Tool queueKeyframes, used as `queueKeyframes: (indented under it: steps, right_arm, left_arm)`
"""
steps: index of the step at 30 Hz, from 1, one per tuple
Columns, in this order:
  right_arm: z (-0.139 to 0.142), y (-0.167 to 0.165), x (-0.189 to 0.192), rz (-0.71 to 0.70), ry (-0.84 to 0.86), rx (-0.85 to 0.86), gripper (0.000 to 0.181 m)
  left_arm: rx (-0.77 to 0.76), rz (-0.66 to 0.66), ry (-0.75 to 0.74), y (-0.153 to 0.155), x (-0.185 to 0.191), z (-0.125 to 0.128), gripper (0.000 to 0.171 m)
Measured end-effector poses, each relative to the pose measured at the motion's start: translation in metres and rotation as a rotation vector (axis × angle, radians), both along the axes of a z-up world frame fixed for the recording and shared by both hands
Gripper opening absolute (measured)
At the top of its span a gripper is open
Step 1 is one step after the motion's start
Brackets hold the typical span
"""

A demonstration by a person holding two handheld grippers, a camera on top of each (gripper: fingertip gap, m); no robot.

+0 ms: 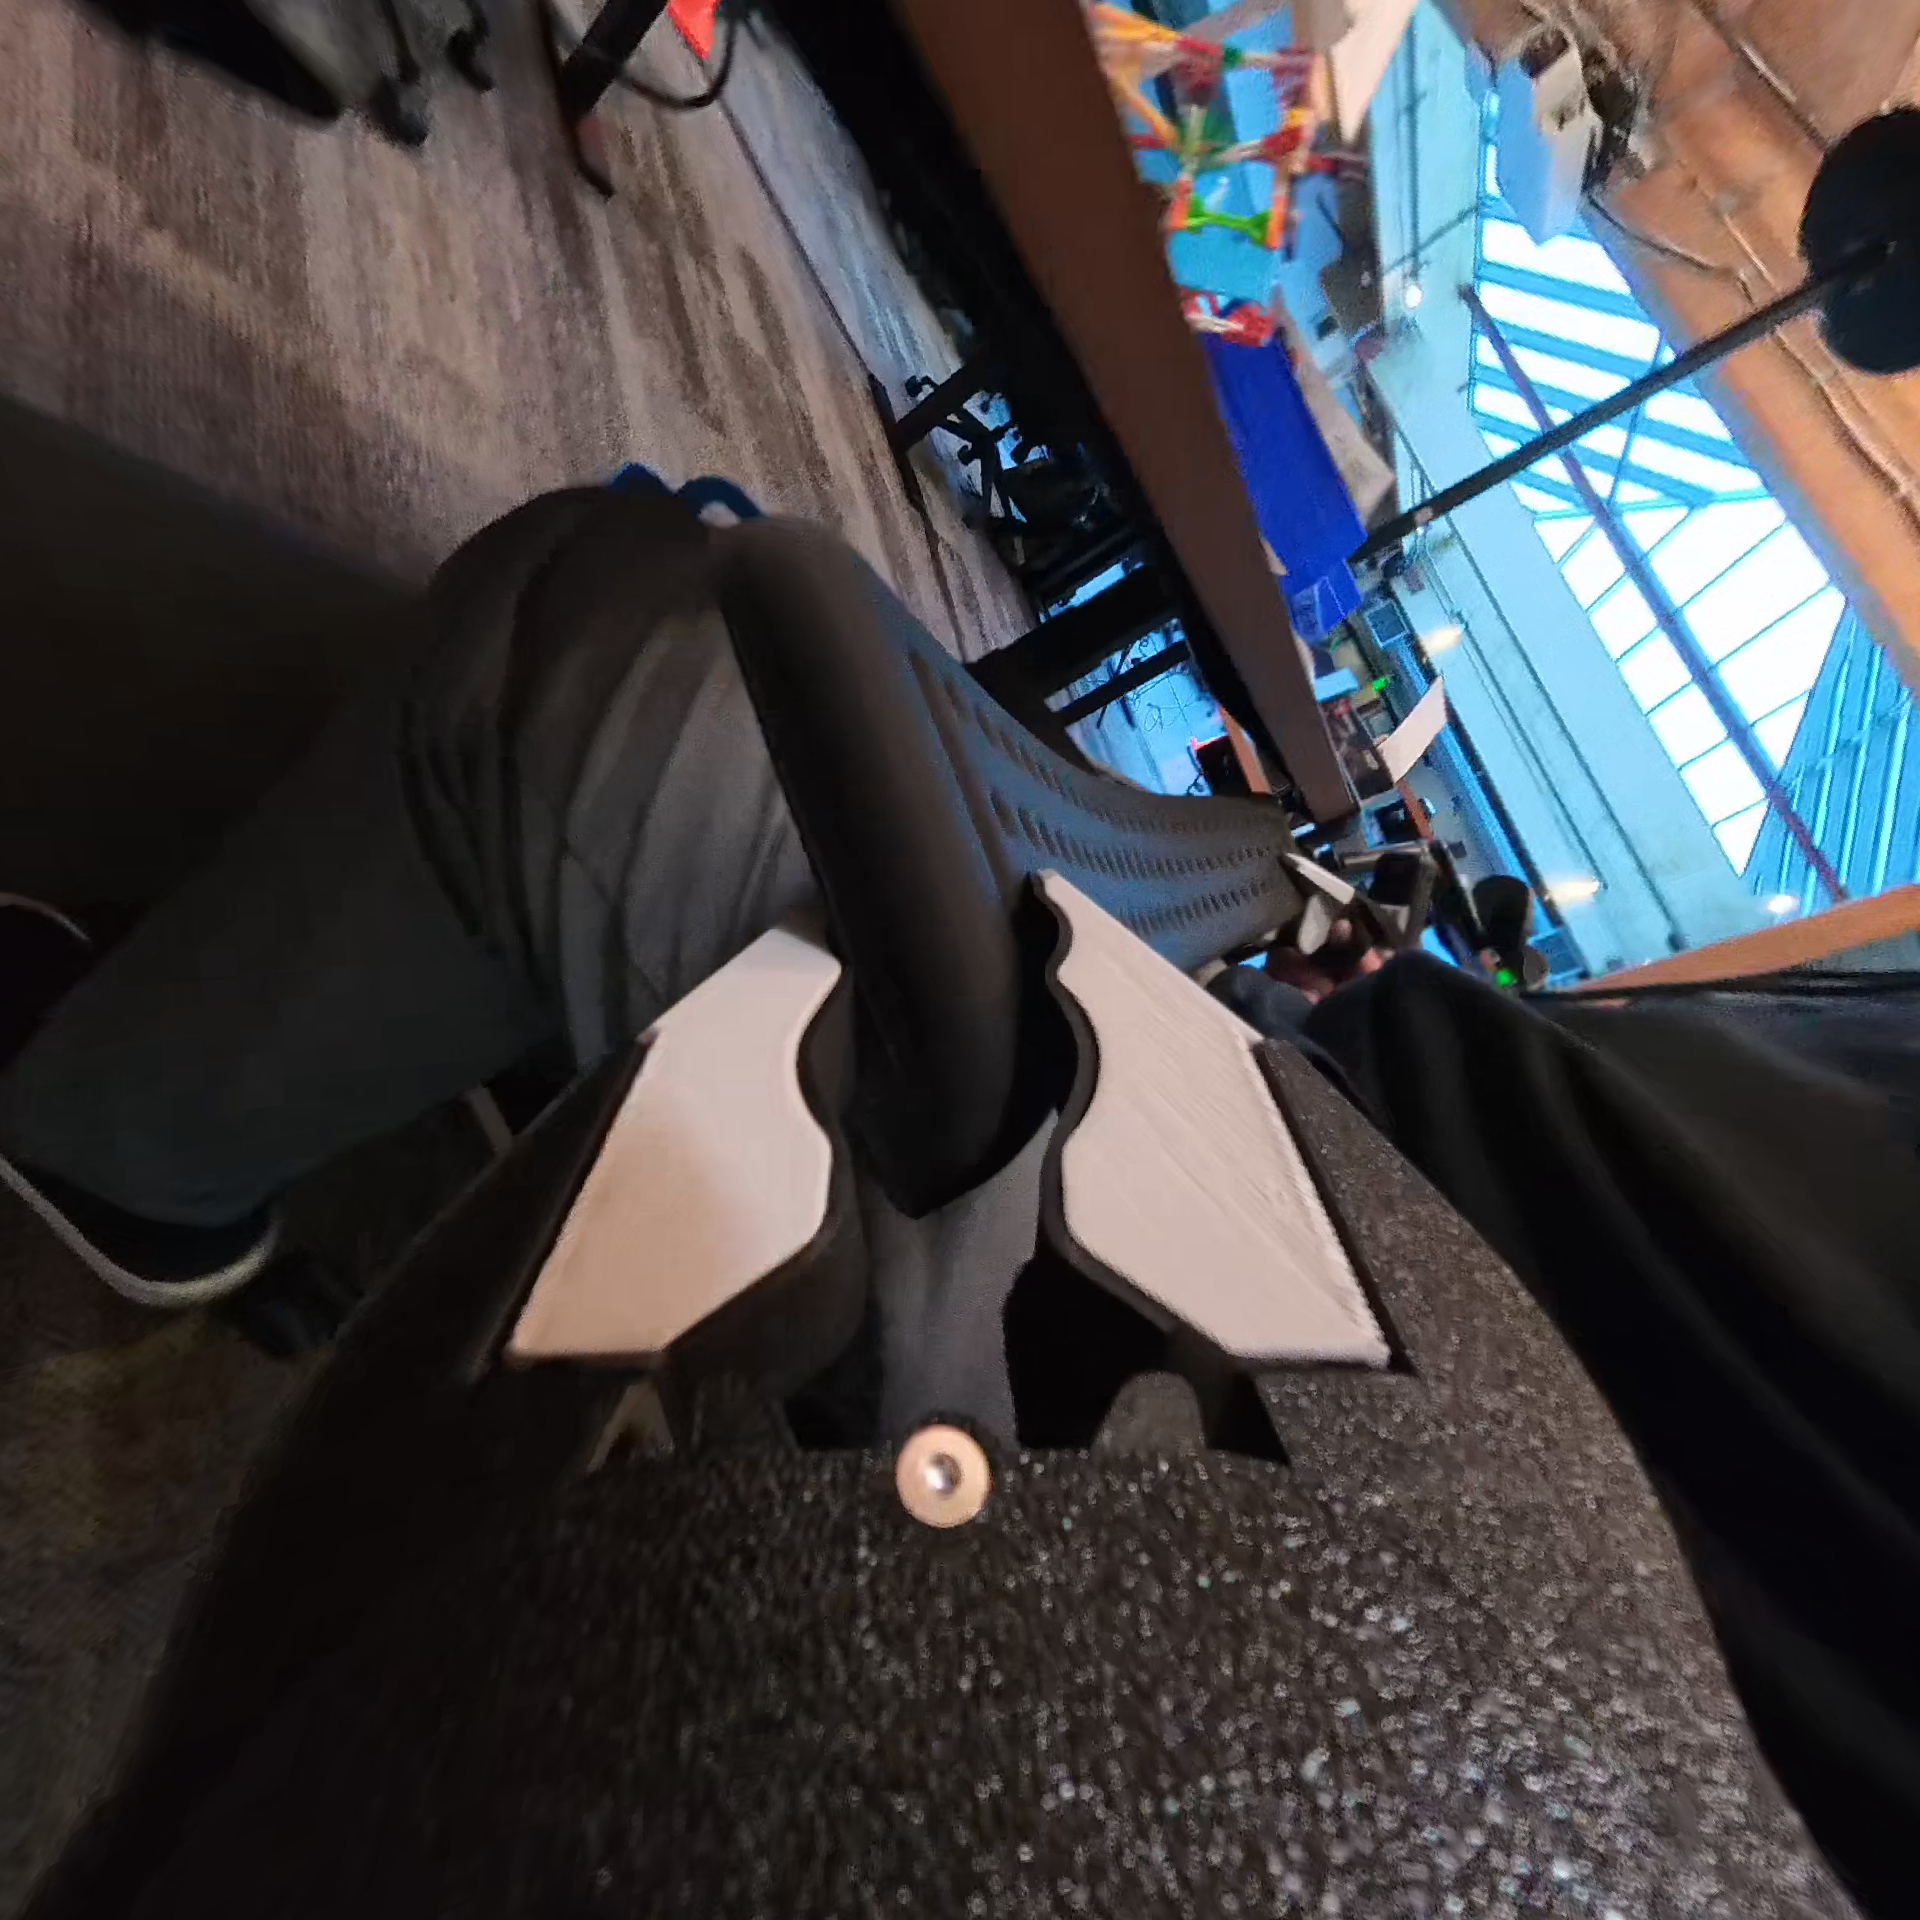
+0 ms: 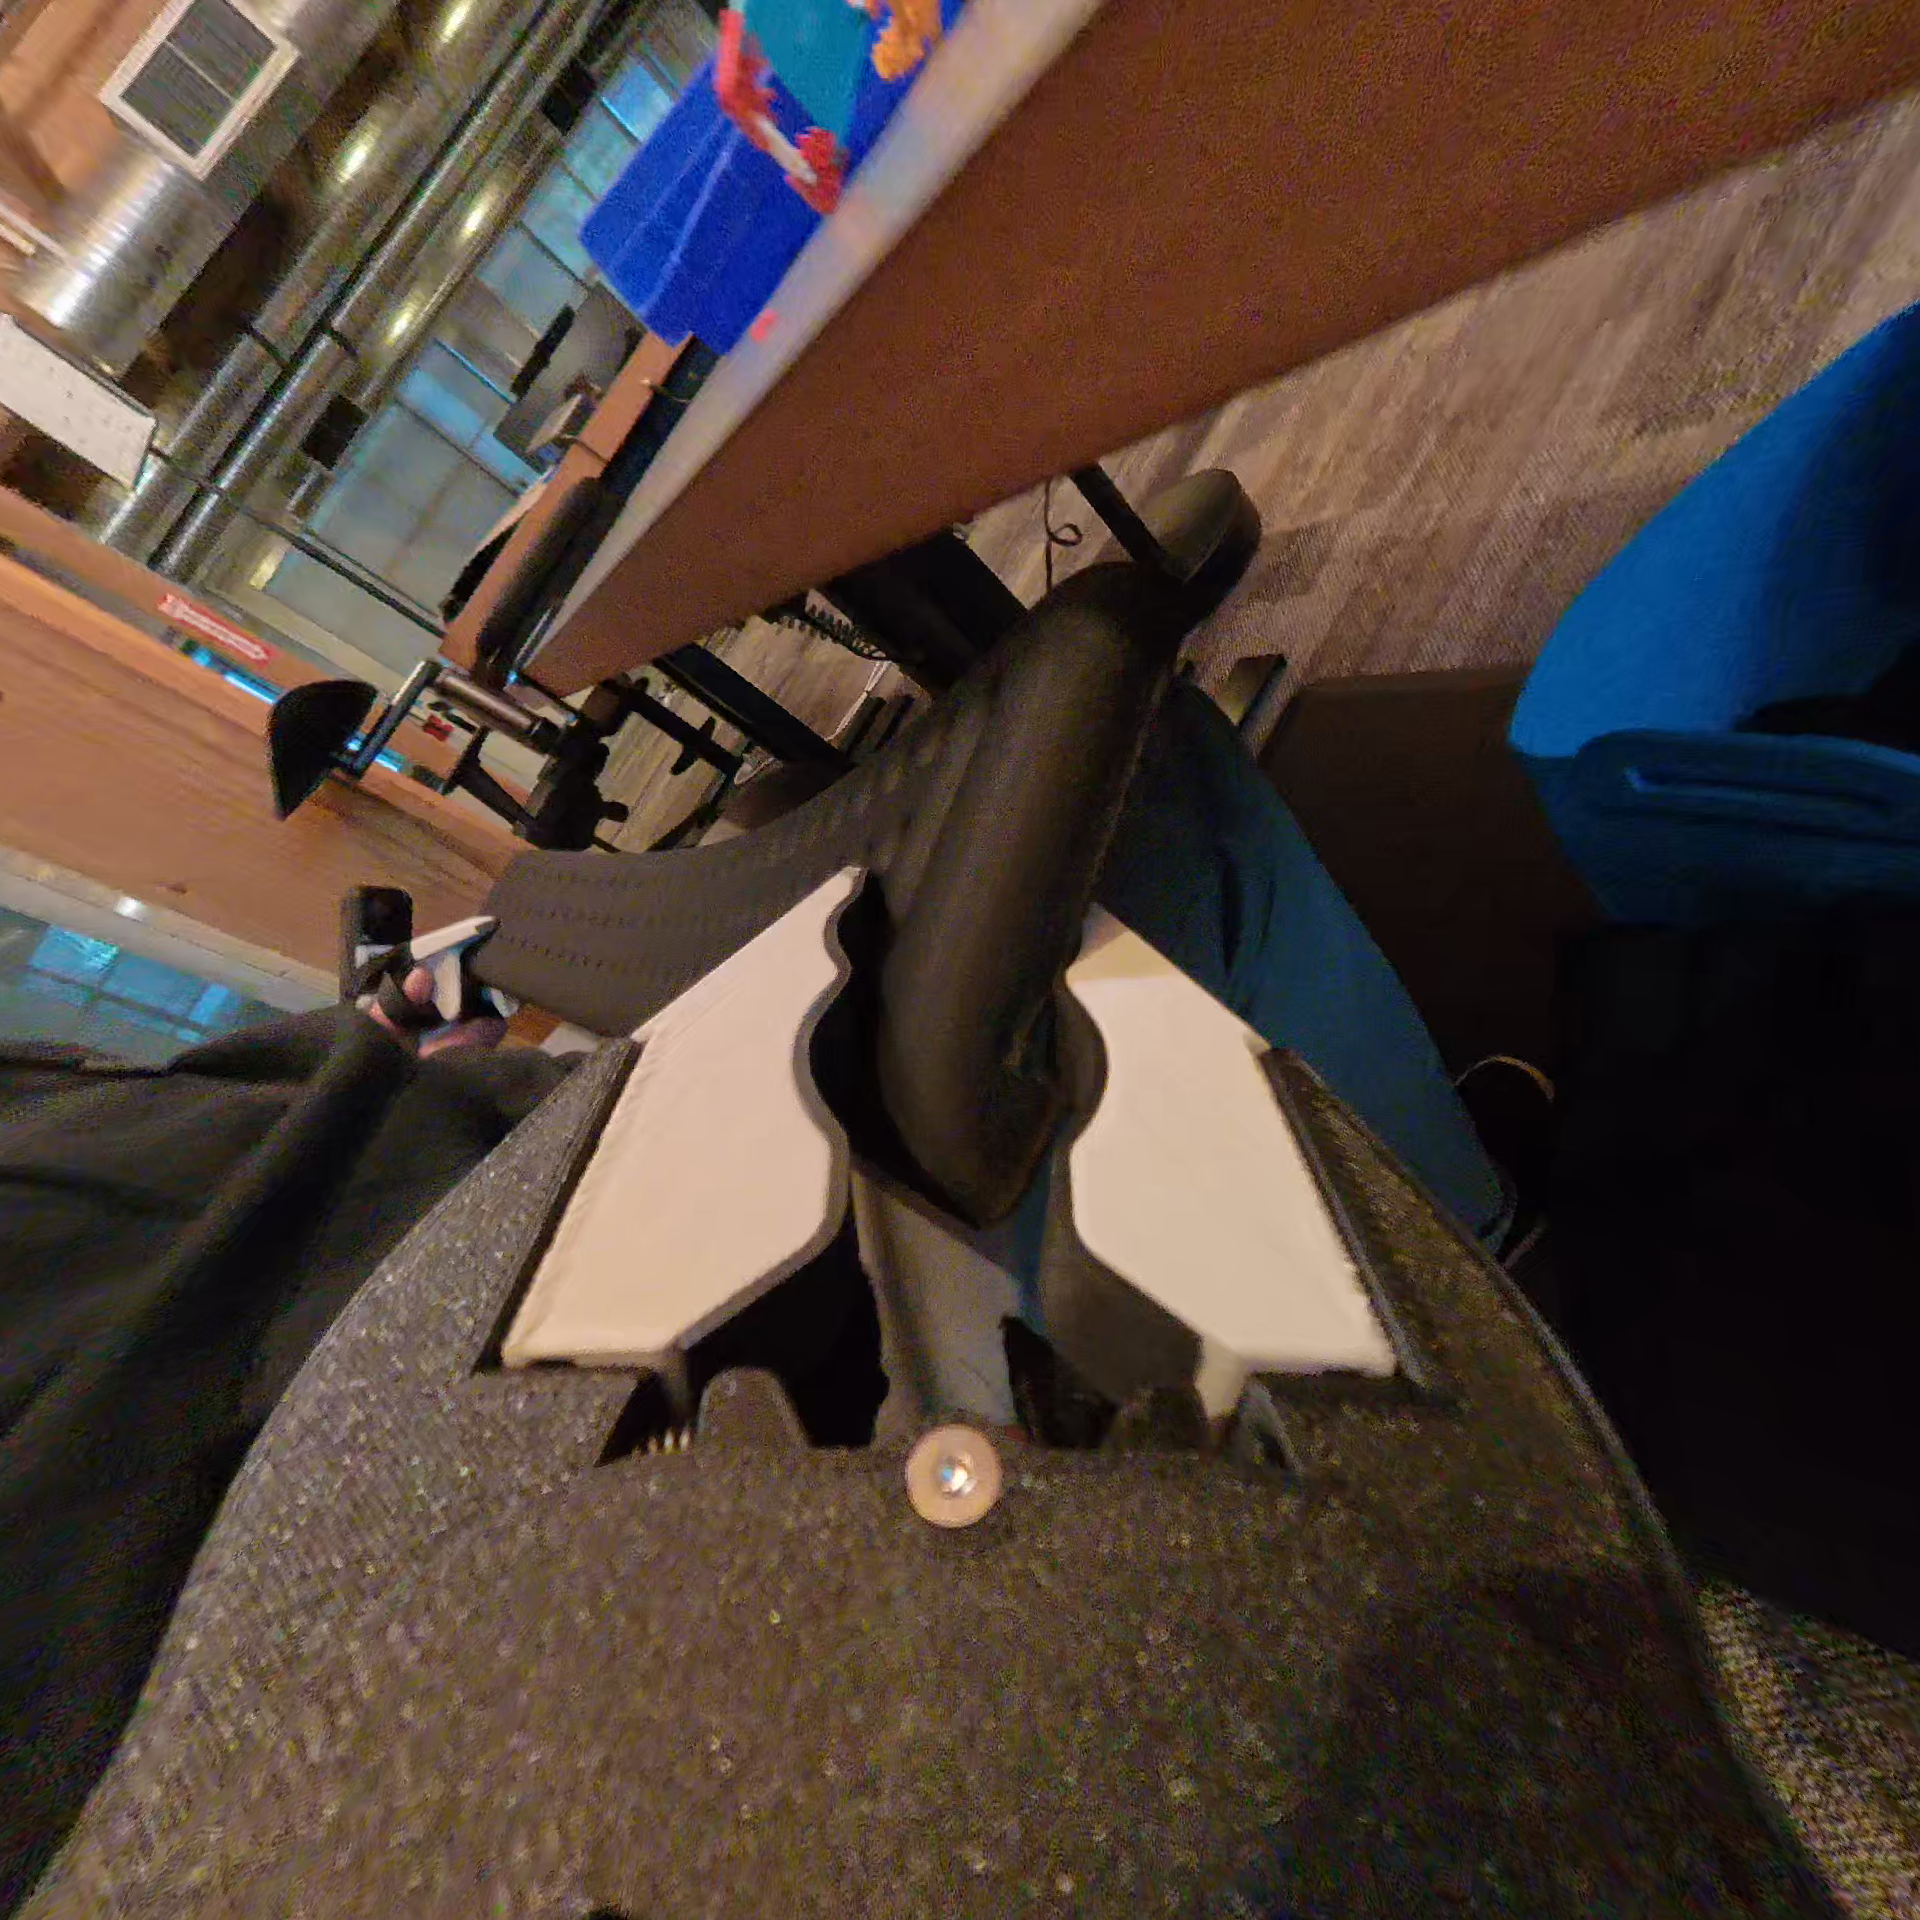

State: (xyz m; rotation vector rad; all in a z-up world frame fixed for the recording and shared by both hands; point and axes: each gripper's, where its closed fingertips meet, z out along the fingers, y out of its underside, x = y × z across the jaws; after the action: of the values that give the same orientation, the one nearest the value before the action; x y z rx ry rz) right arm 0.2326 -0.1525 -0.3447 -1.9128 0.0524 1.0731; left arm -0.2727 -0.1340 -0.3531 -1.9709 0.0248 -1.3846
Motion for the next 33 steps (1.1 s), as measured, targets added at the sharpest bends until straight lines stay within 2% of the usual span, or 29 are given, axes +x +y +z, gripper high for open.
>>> queueKeyframes:
  steps: [5, 8, 11, 14, 16, 18, 21, 24, 26, 28, 29, 31, 33]
  right_arm:
    - [0.046, -0.034, -0.01, 0.002, 0.006, 0.122, 0.023]
    - [0.09, -0.039, -0.006, -0.031, -0.017, 0.217, 0.024]
    - [0.131, -0.026, 0.011, -0.078, -0.04, 0.28, 0.025]
    - [0.144, 0.003, 0.029, -0.119, -0.081, 0.294, 0.027]
    - [0.145, 0.025, 0.035, -0.123, -0.11, 0.278, 0.028]
    - [0.139, 0.048, 0.041, -0.148, -0.196, 0.265, 0.029]
    - [0.128, 0.072, 0.049, -0.177, -0.238, 0.203, 0.034]
    - [0.113, 0.08, 0.057, -0.22, -0.334, 0.117, 0.049]
    - [0.099, 0.08, 0.07, -0.269, -0.47, 0.032, 0.066]
    - [0.098, 0.077, 0.082, -0.302, -0.655, 0.058, 0.069]
    - [0.1, 0.077, 0.083, -0.303, -0.722, 0.073, 0.068]
    - [0.109, 0.076, 0.073, -0.255, -0.765, 0.12, 0.067]
    - [0.104, 0.078, 0.067, -0.213, -0.844, 0.122, 0.066]
  left_arm:
    - [0.167, -0.006, -0.034, -0.014, 0.003, 0.049, 0.022]
    - [0.27, -0.001, -0.057, -0.013, 0.005, 0.094, 0.022]
    - [0.357, -0.029, 0.003, 0.012, 0.021, 0.136, 0.023]
    - [0.406, -0.055, 0.028, 0.056, 0.042, 0.161, 0.025]
    - [0.396, -0.053, 0.052, 0.089, 0.053, 0.16, 0.025]
    - [0.373, -0.068, 0.091, 0.115, 0.063, 0.147, 0.026]
    - [0.335, -0.079, 0.099, 0.143, 0.067, 0.135, 0.028]
    - [0.308, -0.077, 0.193, 0.155, 0.068, 0.128, 0.033]
    - [0.306, -0.016, 0.25, 0.167, 0.065, 0.129, 0.041]
    - [0.292, 0.054, 0.33, 0.177, 0.063, 0.121, 0.05]
    - [0.323, 0.091, 0.386, 0.181, 0.061, 0.12, 0.056]
    - [0.462, 0.204, 0.617, 0.189, 0.053, 0.123, 0.054]
    - [0.57, 0.264, 0.681, 0.189, 0.059, 0.14, 0.057]
